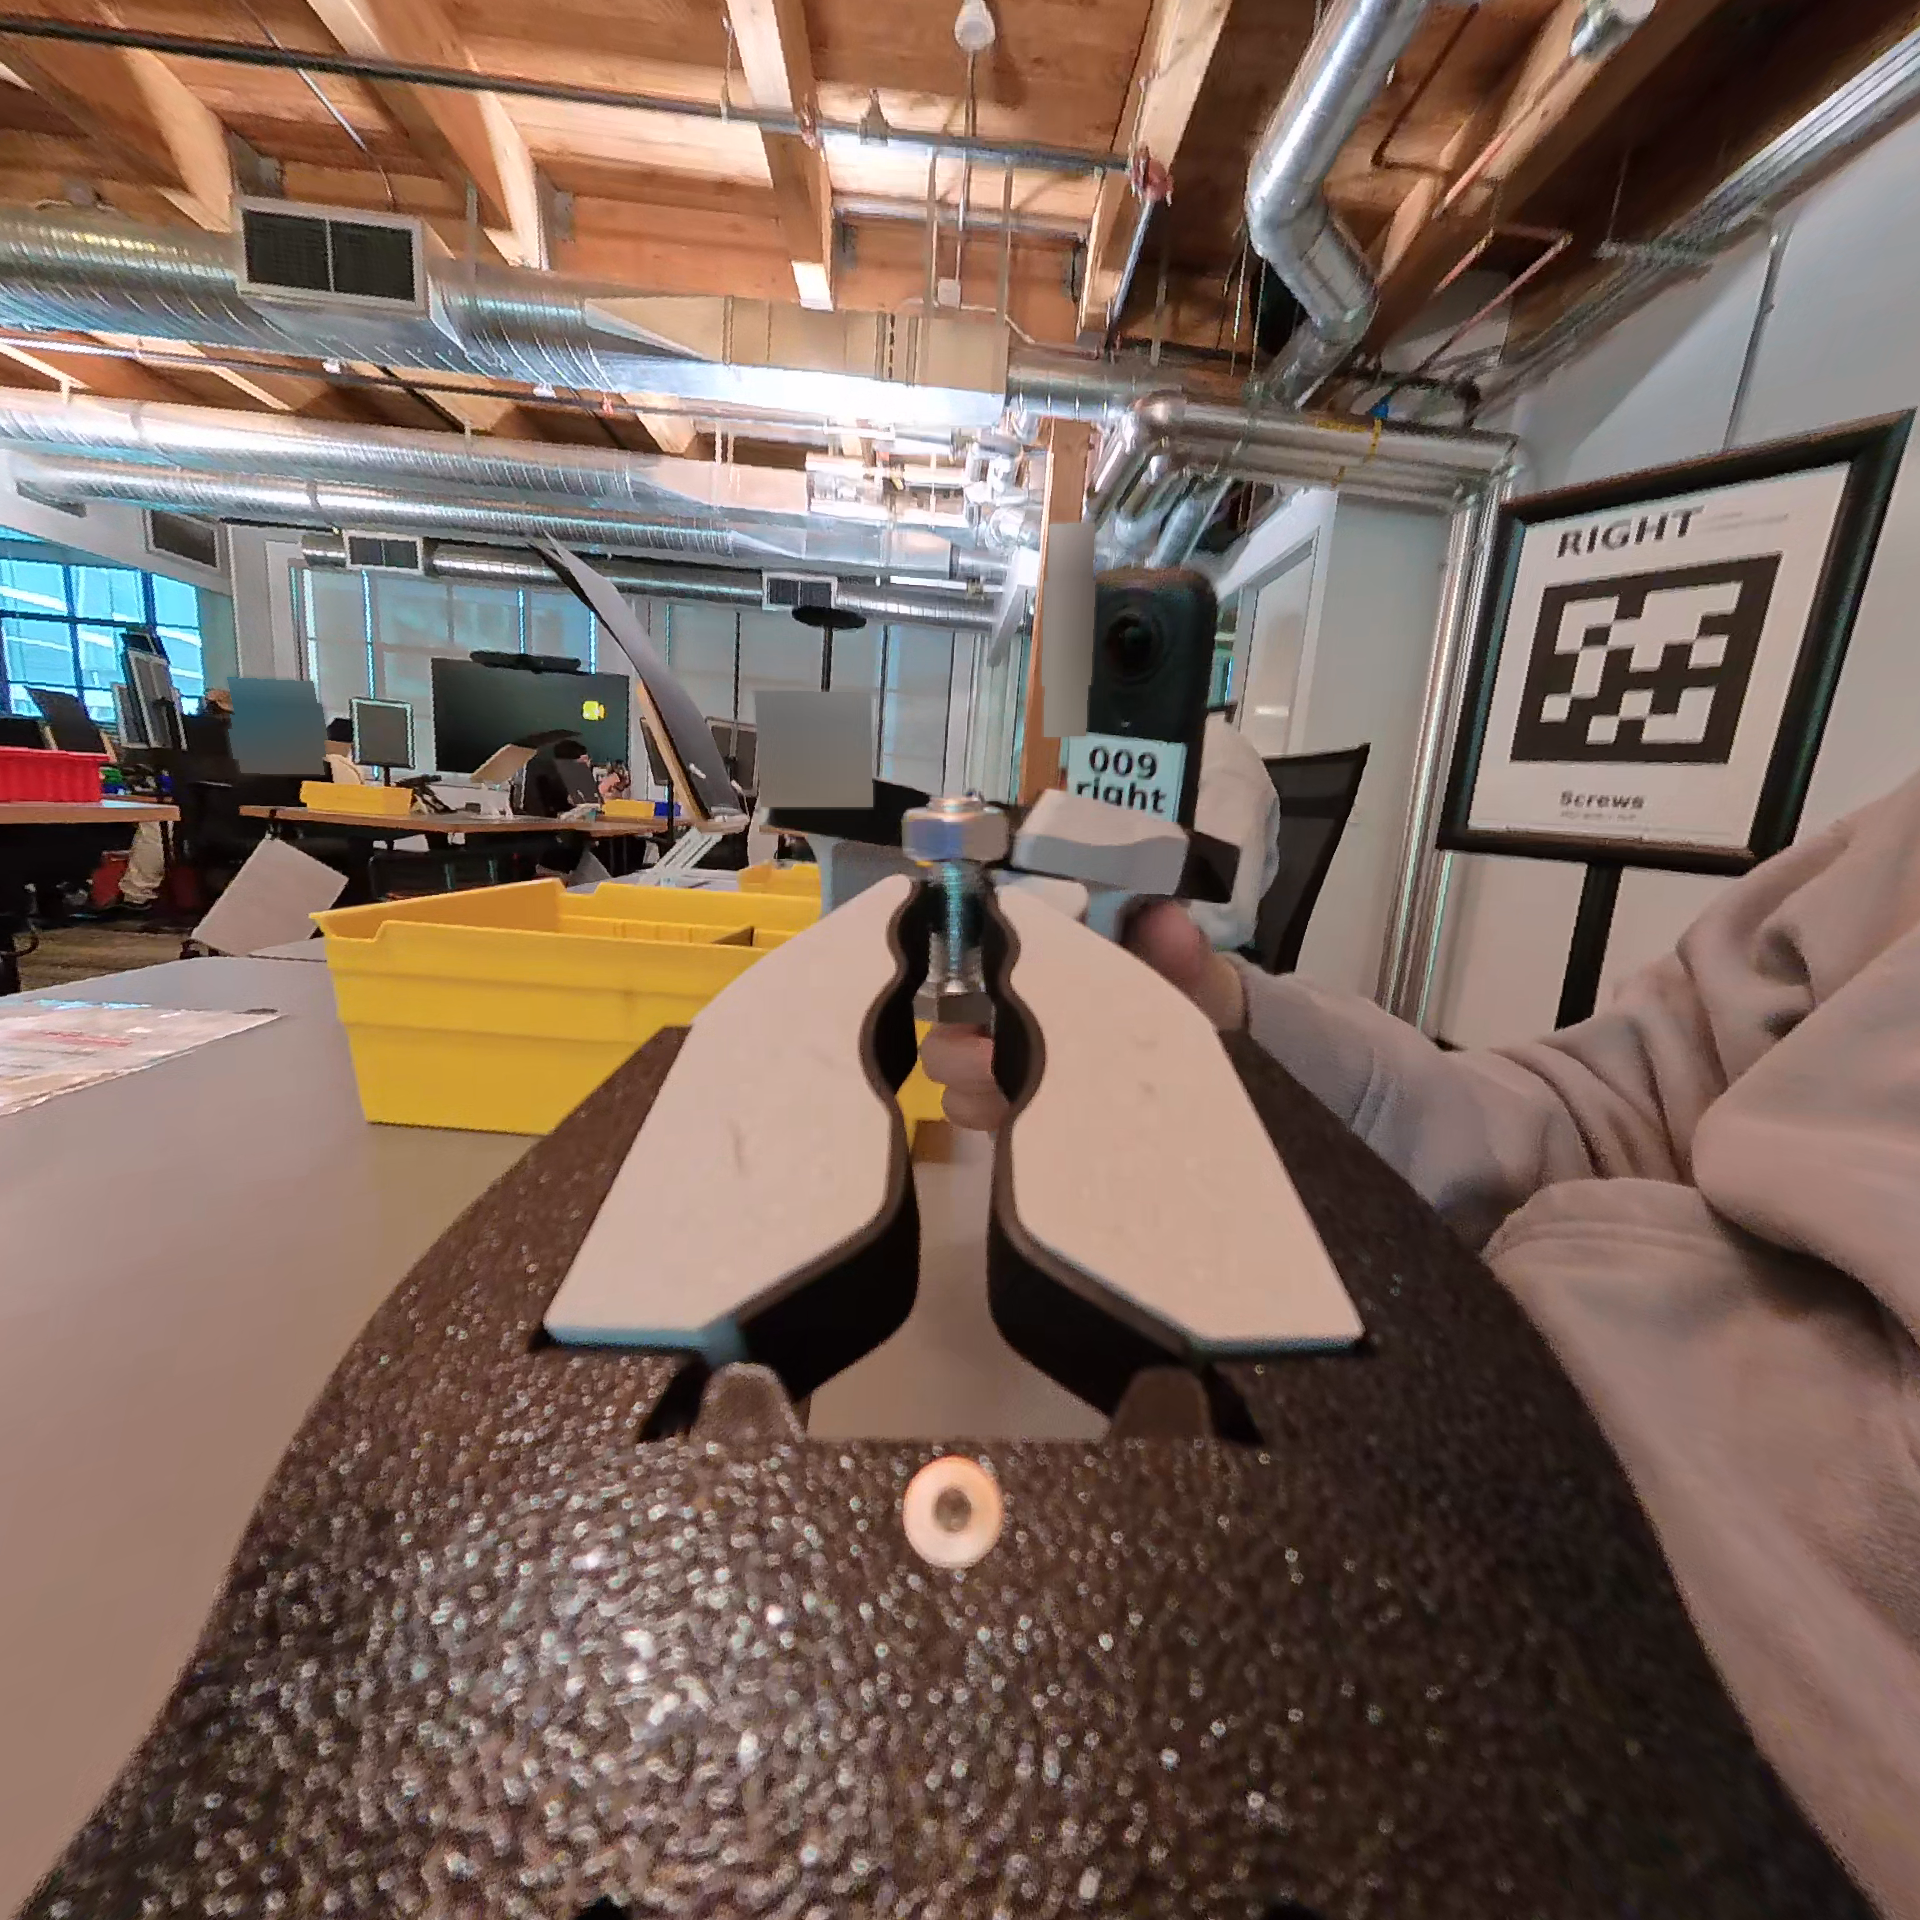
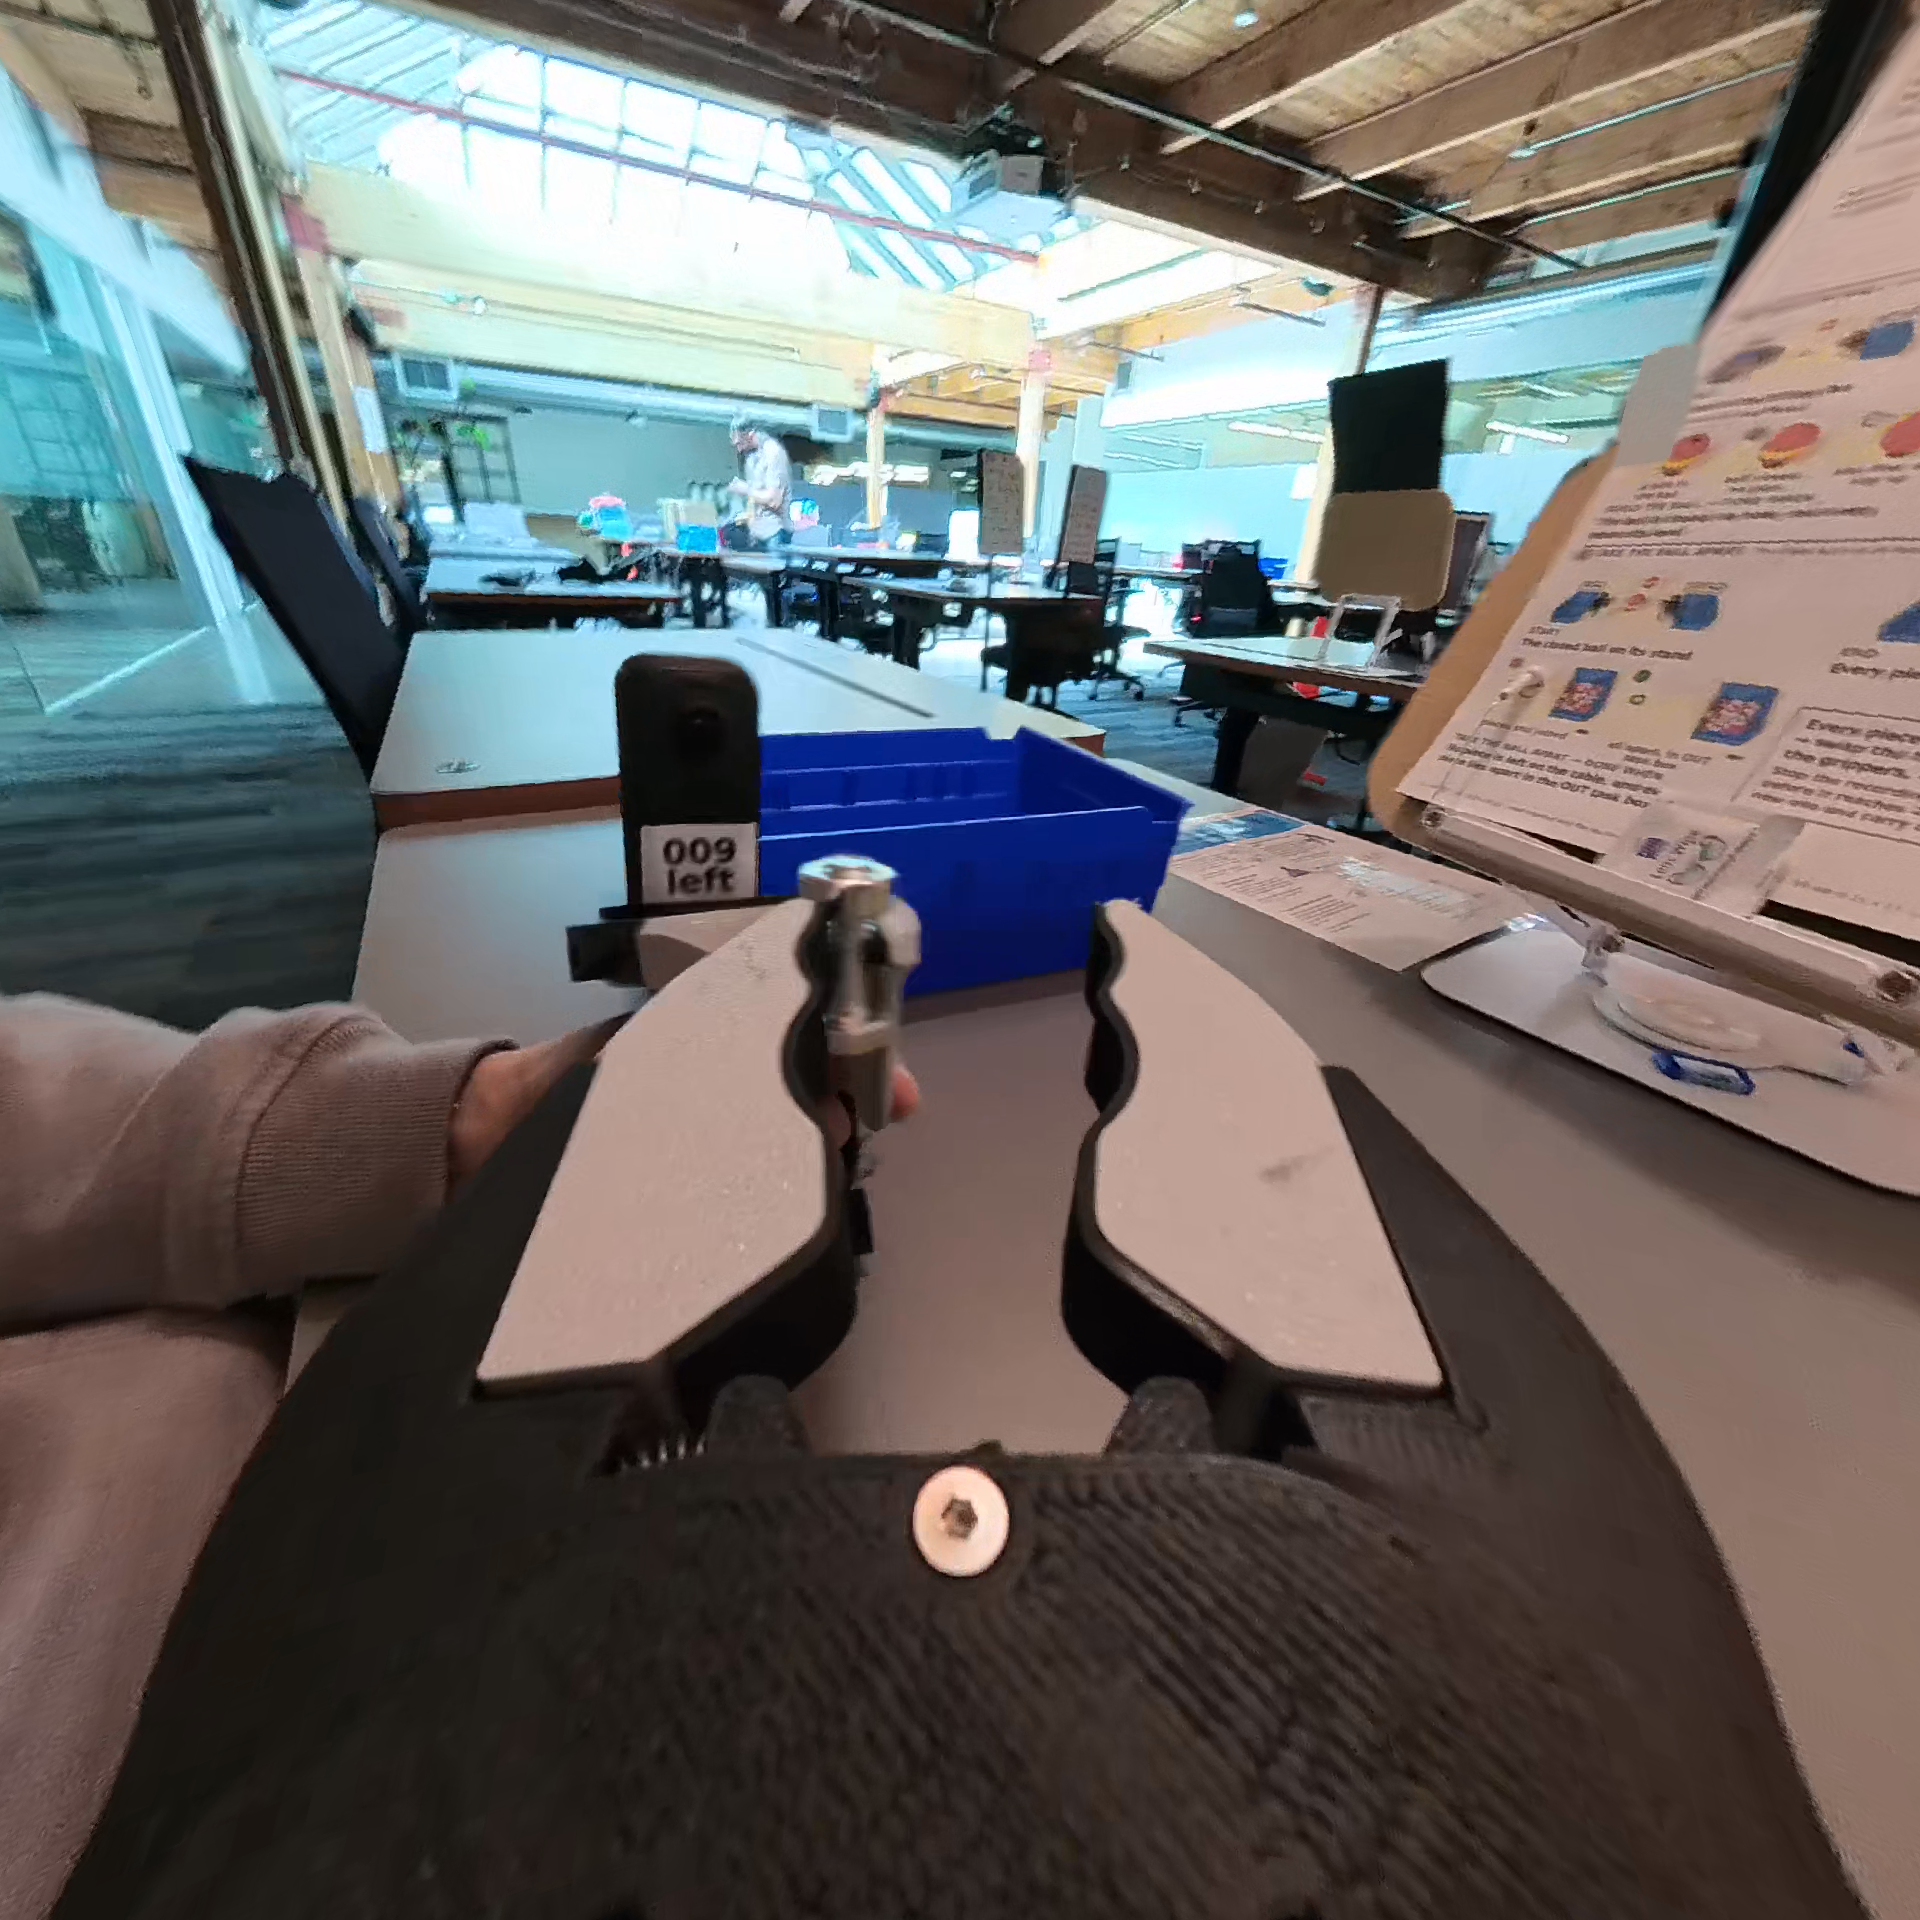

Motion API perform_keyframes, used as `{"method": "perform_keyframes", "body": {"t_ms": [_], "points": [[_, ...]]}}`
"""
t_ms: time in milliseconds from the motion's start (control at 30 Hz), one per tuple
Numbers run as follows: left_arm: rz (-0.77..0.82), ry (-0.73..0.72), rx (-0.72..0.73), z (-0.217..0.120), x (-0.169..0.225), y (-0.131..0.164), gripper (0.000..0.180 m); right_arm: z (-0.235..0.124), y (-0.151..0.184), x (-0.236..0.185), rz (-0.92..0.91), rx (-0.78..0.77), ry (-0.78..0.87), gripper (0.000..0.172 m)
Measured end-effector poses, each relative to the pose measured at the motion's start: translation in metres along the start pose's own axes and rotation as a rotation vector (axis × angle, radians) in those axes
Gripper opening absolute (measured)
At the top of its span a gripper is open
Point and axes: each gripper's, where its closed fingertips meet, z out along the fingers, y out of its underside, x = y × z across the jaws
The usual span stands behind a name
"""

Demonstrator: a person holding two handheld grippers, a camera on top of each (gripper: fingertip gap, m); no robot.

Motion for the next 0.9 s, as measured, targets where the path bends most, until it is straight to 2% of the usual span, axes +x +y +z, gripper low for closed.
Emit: {"method": "perform_keyframes", "body": {"t_ms": [33, 100, 200, 400, 467, 567, 633, 667, 800, 900], "points": [[-0.006, 0.004, 0.016, -0.001, 0.0, -0.003, 0.008, -0.005, -0.002, 0.012, 0.026, 0.018, 0.051, 0.033], [0.005, -0.012, 0.003, -0.003, -0.002, -0.001, 0.008, -0.012, -0.005, 0.02, 0.046, 0.043, 0.065, 0.039], [0.015, -0.006, -0.015, 0.0, -0.001, 0.002, 0.008, -0.006, -0.006, -0.002, -0.011, 0.023, -0.026, 0.044], [0.044, 0.006, -0.058, 0.003, 0.003, 0.008, 0.008, 0.014, 0.003, -0.023, -0.064, -0.012, -0.033, 0.041], [0.042, 0.003, -0.054, 0.003, 0.003, 0.008, 0.008, 0.012, 0.005, -0.014, -0.07, -0.027, 0.008, 0.039], [0.022, -0.019, -0.027, 0.0, -0.003, 0.003, 0.008, 0.002, 0.002, -0.001, -0.033, -0.007, 0.011, 0.052], [0.018, -0.014, 0.005, -0.003, -0.003, -0.002, 0.008, -0.009, -0.001, 0.023, 0.006, 0.022, 0.109, 0.033], [0.018, -0.018, 0.004, -0.003, -0.003, -0.001, 0.008, -0.014, -0.003, 0.031, 0.027, 0.042, 0.127, 0.038], [0.037, -0.011, -0.036, 0.001, -0.001, 0.005, 0.008, -0.01, -0.007, 0.003, 0.021, 0.046, -0.024, 0.044], [0.053, -0.007, -0.06, 0.003, 0.001, 0.008, 0.008, 0.006, -0.006, -0.018, -0.03, 0.023, -0.05, 0.042]]}}
